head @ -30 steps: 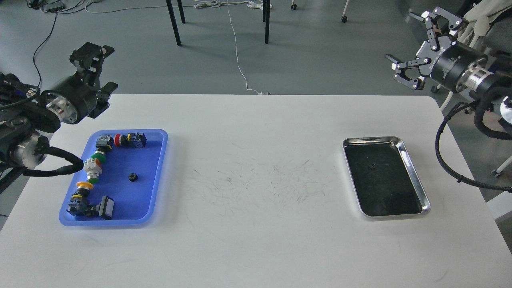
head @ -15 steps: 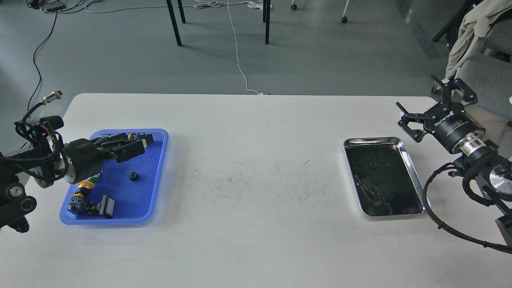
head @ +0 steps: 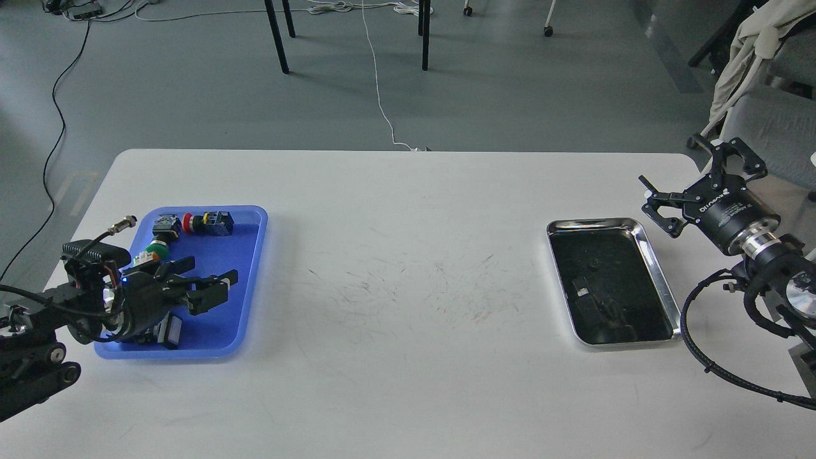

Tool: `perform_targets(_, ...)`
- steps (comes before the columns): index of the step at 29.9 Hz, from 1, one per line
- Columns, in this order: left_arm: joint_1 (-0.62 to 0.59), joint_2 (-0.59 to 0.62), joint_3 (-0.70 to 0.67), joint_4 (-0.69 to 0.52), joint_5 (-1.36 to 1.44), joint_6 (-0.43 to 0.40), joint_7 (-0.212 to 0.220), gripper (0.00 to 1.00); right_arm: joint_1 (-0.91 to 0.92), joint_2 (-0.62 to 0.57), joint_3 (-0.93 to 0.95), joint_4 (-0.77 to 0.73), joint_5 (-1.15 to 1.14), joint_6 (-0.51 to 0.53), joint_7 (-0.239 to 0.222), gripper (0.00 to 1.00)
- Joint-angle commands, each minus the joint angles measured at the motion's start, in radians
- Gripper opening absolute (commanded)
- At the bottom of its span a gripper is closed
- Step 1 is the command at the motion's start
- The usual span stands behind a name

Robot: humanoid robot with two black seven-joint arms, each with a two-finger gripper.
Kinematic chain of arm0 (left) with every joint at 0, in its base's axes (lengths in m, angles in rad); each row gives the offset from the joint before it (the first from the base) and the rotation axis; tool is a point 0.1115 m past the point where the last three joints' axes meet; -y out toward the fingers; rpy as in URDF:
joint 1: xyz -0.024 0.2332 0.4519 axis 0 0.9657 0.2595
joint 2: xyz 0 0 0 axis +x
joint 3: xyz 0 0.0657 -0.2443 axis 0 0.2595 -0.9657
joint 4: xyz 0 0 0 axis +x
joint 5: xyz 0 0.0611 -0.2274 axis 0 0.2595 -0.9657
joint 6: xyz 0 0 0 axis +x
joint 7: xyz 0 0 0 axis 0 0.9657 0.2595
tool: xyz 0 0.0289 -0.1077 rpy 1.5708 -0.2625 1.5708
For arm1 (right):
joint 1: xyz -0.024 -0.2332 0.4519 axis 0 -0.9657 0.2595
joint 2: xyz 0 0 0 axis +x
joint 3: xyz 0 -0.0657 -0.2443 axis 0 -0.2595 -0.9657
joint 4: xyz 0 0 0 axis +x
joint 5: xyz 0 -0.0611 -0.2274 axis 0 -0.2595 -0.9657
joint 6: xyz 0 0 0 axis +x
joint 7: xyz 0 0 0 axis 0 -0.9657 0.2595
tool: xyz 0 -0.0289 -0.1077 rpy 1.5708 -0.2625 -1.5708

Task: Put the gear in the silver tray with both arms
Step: 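Reach the left gripper into the blue tray and grasp another black gear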

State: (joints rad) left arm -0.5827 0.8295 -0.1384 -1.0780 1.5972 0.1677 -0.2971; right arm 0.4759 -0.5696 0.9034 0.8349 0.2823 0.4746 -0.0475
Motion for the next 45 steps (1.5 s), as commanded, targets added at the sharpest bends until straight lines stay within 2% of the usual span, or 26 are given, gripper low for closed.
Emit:
perform_targets(1,0.001,-0.024,0.0,0.039,0.003,0.003,-0.002,0.94,0.001,-0.004,-0.026,-0.002,0.0,0.001,0.001,0.96)
perform_targets(15,0.021,-0.061,0.0,0.098,0.003,0.004,0.0,0.86,0.0,-0.022,-0.031,0.001,0.0,0.006,0.001,0.96)
perform_targets(28,0.037,-0.064,0.0,0.113,0.001,0.023,-0.002,0.68,0.0,-0.024,-0.029,0.003,0.0,0.002,0.003,0.96)
perform_targets(41,0.037,-0.073,0.0,0.121,0.003,0.024,0.003,0.44,0.0,-0.042,-0.028,0.006,0.0,0.001,0.003,0.96)
perform_targets(44,0.037,-0.073,0.0,0.122,0.003,0.023,0.001,0.28,0.0,-0.041,-0.028,0.006,0.0,0.001,0.003,0.96)
perform_targets(45,0.037,-0.073,0.0,0.124,0.003,0.023,0.0,0.25,0.0,-0.041,-0.029,0.006,0.0,0.001,0.003,0.96)
